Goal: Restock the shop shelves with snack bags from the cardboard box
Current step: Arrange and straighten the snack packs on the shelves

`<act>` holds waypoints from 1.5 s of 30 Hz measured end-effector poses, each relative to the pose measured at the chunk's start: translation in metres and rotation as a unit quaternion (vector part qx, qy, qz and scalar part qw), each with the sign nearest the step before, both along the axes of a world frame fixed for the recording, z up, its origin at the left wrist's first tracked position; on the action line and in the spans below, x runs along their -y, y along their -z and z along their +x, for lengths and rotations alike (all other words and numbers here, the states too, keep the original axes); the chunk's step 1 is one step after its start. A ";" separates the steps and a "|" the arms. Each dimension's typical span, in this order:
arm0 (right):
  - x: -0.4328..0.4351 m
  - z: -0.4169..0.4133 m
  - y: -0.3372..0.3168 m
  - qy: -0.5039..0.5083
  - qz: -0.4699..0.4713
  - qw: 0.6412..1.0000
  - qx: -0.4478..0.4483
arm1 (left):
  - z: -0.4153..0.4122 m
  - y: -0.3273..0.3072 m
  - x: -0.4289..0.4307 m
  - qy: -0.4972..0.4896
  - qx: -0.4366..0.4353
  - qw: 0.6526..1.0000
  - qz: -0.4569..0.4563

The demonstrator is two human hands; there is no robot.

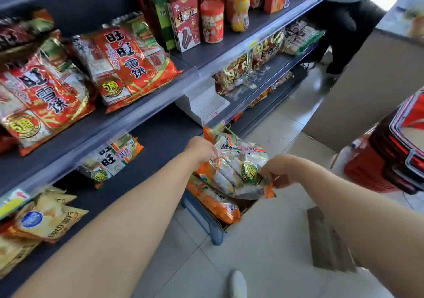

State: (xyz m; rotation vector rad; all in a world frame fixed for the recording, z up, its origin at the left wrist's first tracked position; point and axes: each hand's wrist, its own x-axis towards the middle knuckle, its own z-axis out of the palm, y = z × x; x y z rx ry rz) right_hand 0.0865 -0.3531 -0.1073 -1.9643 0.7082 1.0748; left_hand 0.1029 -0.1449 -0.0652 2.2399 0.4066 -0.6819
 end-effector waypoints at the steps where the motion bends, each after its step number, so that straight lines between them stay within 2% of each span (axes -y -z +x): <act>1: -0.003 -0.006 -0.007 0.002 0.002 1.000 0.005 | 0.000 -0.003 -0.005 0.018 0.026 0.999 -0.003; 4: -0.015 -0.024 -0.029 0.006 -0.006 0.999 0.035 | -0.018 -0.034 -0.023 0.029 0.119 0.992 -0.044; 9: -0.044 -0.046 -0.074 0.056 0.043 0.989 0.127 | -0.041 -0.074 -0.064 0.057 0.182 0.980 -0.062; 13: -0.075 -0.056 -0.109 0.056 0.043 0.972 0.225 | -0.057 -0.095 -0.100 0.072 0.228 0.970 -0.035; 16: -0.096 -0.062 -0.126 0.045 0.050 0.963 0.262 | -0.069 -0.108 -0.123 0.077 0.271 0.959 -0.023; 19: -0.113 -0.070 -0.135 0.017 0.085 0.961 0.261 | -0.082 -0.121 -0.141 0.076 0.297 0.951 -0.044; 23: -0.142 -0.083 -0.137 -0.026 0.170 0.964 0.202 | -0.101 -0.131 -0.169 0.055 0.299 0.950 -0.068; 30: -0.189 -0.091 -0.125 -0.046 0.159 0.964 0.210 | -0.127 -0.110 -0.221 0.005 0.293 0.956 -0.015; 34: -0.213 -0.089 -0.112 -0.058 0.162 0.963 0.209 | -0.135 -0.081 -0.246 -0.077 0.268 0.957 0.078; 36: -0.224 -0.086 -0.100 -0.067 0.158 0.963 0.206 | -0.143 -0.065 -0.252 -0.133 0.233 0.959 0.085; 39: -0.239 -0.076 -0.075 -0.095 0.154 0.963 0.199 | -0.154 -0.039 -0.251 -0.257 0.170 0.951 -0.001; 43: -0.254 -0.054 -0.041 -0.152 0.128 0.965 0.172 | -0.160 0.004 -0.253 -0.428 0.098 0.895 -0.078; 45: -0.259 -0.046 -0.025 -0.166 0.134 0.964 0.159 | -0.161 0.029 -0.255 -0.476 0.064 0.870 -0.108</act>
